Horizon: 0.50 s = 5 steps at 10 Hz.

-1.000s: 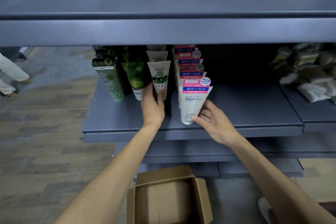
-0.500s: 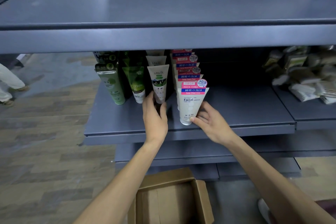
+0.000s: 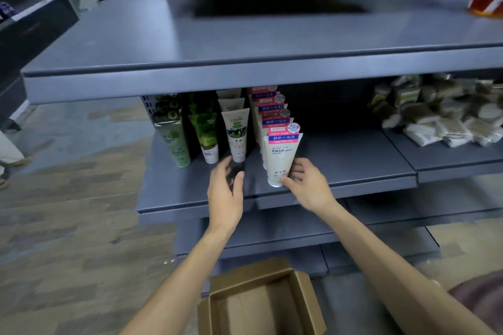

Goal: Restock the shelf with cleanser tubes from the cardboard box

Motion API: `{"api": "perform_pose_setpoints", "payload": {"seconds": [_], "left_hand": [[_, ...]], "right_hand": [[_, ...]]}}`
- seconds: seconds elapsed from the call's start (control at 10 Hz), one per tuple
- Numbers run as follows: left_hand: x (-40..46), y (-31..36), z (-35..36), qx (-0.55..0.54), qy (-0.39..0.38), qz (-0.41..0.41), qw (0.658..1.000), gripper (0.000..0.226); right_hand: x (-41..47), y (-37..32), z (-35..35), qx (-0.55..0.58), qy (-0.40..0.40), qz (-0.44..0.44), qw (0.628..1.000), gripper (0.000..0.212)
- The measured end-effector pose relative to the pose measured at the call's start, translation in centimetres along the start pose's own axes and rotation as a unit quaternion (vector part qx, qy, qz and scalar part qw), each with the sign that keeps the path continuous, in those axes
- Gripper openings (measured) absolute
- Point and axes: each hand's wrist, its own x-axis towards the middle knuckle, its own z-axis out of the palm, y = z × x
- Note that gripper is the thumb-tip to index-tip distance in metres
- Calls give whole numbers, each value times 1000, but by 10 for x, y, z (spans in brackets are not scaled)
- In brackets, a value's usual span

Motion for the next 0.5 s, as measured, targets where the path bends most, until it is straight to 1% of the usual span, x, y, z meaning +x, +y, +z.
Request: {"api": "perform_pose_setpoints", "payload": {"seconds": [0.1,0.2,0.4,0.5], "left_hand": [[-7,5,-13,5,-10,0,1000,42],[-13,11,-26,13,-13,9,1000,43],[-28,18,-54,-7,-22,33,999,42],[-37,27,-69,-19,-23,29,999,39]], "right_hand": [[-14,-7,6,14,13,23,1000,56],[-26,-13,8,2,9,32,999,59],[-59,-30,7,-13,-4,39,999,57],[-78,-41,10,-13,-5,40,999,56]]}}
